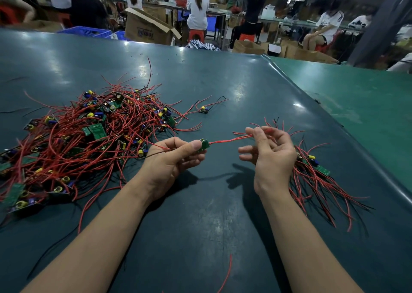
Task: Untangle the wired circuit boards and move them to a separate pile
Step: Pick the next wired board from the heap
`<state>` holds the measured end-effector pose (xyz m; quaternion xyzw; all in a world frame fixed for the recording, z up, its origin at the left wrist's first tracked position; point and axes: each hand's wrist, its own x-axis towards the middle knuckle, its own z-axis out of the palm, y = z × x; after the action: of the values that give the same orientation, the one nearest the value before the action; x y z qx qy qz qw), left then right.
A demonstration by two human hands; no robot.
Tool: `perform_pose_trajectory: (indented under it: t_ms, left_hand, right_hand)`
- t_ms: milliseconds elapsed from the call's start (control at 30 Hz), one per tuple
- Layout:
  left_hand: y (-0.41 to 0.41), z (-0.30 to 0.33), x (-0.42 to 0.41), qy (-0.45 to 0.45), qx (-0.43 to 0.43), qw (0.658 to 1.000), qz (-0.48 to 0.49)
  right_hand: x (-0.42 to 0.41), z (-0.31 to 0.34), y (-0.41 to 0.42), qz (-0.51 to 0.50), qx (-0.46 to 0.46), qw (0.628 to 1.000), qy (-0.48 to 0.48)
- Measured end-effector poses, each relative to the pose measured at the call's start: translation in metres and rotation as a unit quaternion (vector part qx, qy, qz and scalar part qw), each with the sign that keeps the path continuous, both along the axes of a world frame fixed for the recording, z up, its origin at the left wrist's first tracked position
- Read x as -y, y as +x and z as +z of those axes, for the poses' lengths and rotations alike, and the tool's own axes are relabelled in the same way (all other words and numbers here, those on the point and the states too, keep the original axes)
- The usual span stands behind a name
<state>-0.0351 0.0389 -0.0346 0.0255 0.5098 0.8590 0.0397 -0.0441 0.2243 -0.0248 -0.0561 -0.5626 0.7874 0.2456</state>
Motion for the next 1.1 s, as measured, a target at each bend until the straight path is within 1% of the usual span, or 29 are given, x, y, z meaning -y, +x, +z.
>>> perform_pose_trajectory:
  t_ms: [67,100,167,233,300,367,467,533,600,733,867,933,1000,1033,1067,1100]
  left_hand:
    - [-0.001,-0.003,-0.001,-0.007,-0.021,0.999,0.037]
    - [-0.002,-0.005,-0.002,-0.029,-0.034,0.997,0.063]
    - [-0.001,-0.008,-0.003,-0.1,-0.067,0.988,0.099]
    - [0.002,-0.009,-0.005,-0.16,-0.102,0.977,0.1]
    - [0.005,-0.009,-0.008,-0.198,-0.131,0.967,0.094]
    - [0.008,-0.01,-0.011,-0.228,-0.156,0.957,0.09]
    - [0.01,-0.009,-0.014,-0.253,-0.169,0.95,0.076]
    - [0.011,-0.009,-0.014,-0.237,-0.162,0.955,0.07]
    - [0.01,-0.007,-0.015,-0.212,-0.149,0.963,0.073]
    - [0.008,-0.005,-0.013,-0.176,-0.132,0.972,0.082]
    - [0.005,-0.006,-0.007,-0.139,-0.13,0.977,0.098]
    - [0.005,-0.006,-0.007,-0.117,-0.128,0.981,0.091]
    - [0.006,-0.005,-0.007,-0.093,-0.121,0.986,0.072]
    - [0.006,-0.005,-0.008,-0.076,-0.114,0.988,0.069]
    - [0.005,-0.004,-0.008,-0.052,-0.104,0.991,0.071]
    - [0.004,-0.003,-0.007,-0.02,-0.094,0.992,0.077]
  right_hand:
    - [0.001,0.0,0.0,0.066,0.084,0.993,-0.046]
    - [0.003,-0.001,0.001,0.103,0.118,0.987,-0.033]
    - [0.008,-0.004,0.005,0.187,0.163,0.968,0.025]
    - [0.015,-0.006,0.009,0.238,0.169,0.954,0.067]
    - [0.019,-0.008,0.009,0.233,0.153,0.956,0.089]
    - [0.021,-0.009,0.009,0.201,0.152,0.963,0.098]
    - [0.019,-0.009,0.006,0.15,0.158,0.973,0.082]
    - [0.012,-0.006,0.002,0.104,0.143,0.984,0.036]
    - [0.006,-0.004,-0.003,0.076,0.134,0.987,-0.036]
    - [0.003,-0.003,-0.004,0.103,0.137,0.971,-0.166]
    - [0.002,-0.001,-0.006,0.088,0.13,0.962,-0.222]
    - [0.003,0.0,-0.006,0.095,0.134,0.954,-0.25]
    - [0.004,-0.001,-0.006,0.108,0.147,0.948,-0.261]
    - [0.005,-0.002,-0.006,0.111,0.157,0.95,-0.246]
    - [0.006,-0.003,-0.005,0.113,0.168,0.957,-0.206]
    - [0.007,-0.005,-0.005,0.115,0.179,0.967,-0.143]
